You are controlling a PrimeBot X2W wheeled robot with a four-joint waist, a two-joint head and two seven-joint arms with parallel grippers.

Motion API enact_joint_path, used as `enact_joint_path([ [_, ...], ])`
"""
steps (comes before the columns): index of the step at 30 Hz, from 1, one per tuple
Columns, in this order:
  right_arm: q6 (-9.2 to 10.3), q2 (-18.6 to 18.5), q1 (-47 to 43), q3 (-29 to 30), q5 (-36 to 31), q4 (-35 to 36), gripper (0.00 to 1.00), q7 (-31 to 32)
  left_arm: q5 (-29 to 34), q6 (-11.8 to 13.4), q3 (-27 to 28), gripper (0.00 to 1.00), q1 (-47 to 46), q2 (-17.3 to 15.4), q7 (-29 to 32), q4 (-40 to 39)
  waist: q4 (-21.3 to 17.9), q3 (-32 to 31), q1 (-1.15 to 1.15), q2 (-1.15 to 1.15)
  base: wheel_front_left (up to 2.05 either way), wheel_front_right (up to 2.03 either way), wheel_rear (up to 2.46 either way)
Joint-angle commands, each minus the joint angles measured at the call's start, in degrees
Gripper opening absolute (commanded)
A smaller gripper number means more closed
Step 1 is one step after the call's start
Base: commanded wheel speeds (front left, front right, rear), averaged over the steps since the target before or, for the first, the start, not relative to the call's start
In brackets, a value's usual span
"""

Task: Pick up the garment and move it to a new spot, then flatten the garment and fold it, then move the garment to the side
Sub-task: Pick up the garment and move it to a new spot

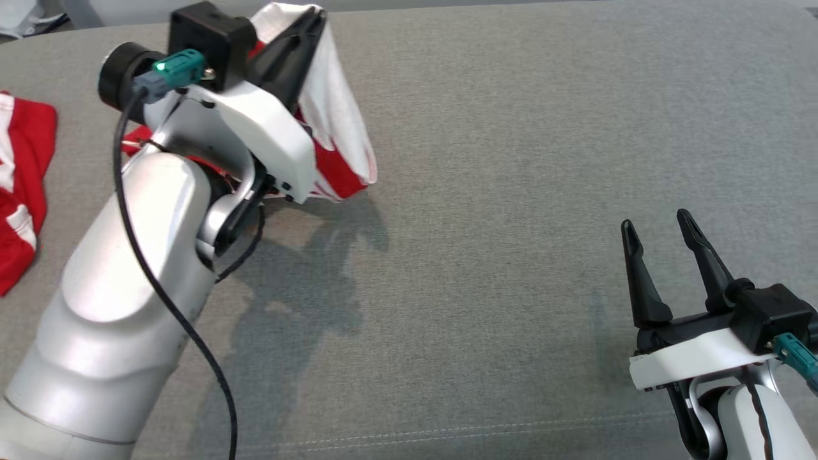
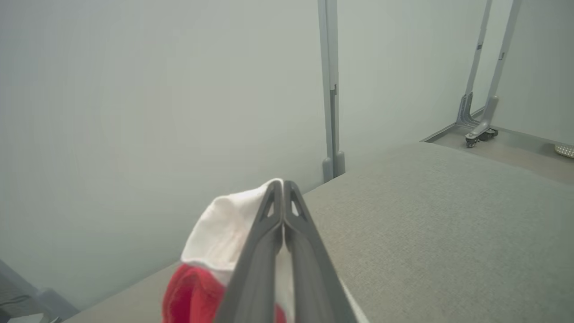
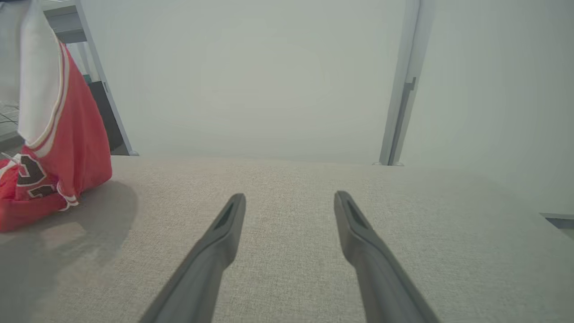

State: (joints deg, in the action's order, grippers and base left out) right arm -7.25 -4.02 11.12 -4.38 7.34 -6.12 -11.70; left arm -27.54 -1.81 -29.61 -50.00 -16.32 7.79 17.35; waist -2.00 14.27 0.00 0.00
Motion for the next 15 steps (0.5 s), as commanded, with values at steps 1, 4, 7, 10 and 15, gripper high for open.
enact_joint_path([
  [1, -0.24, 0.06, -0.29, -0.90, 0.18, 2.00, 1.00, -0.53, 0.58, 0.79, 0.76, 0.00, -1.21, -0.77, 1.54, -3.90, -3.80, 0.12, 0.00, 0.00, 0.00, 0.00, 0.00],
  [4, -0.24, 0.38, -0.54, -0.93, 0.42, 2.13, 1.00, -0.75, 0.80, 1.07, -0.69, 0.00, -2.32, 0.71, 3.40, -5.93, -7.35, 0.59, 0.00, 0.00, 0.00, 0.00, 0.00],
  [7, -0.24, 0.65, -0.95, -1.33, 0.99, 1.84, 1.00, -0.87, 0.64, 1.04, -2.16, 0.00, -2.85, 2.20, 5.06, -6.35, -10.91, 1.37, 0.00, 0.00, 0.00, 0.00, 0.00],
  [10, -0.24, 0.85, -1.22, -1.74, 1.52, 1.34, 1.00, -1.11, -0.23, 0.89, -3.26, 0.00, -2.24, 3.50, 6.29, -5.52, -14.20, 2.46, 0.00, 0.00, 0.00, 0.00, 0.00],
  [15, -0.24, 1.03, -1.06, -2.58, 2.58, 0.64, 1.00, -1.75, -1.10, 0.93, -4.54, 0.00, -0.58, 4.61, 7.44, -2.82, -17.57, 4.29, 0.00, 0.00, 0.00, 0.00, 0.00],
])
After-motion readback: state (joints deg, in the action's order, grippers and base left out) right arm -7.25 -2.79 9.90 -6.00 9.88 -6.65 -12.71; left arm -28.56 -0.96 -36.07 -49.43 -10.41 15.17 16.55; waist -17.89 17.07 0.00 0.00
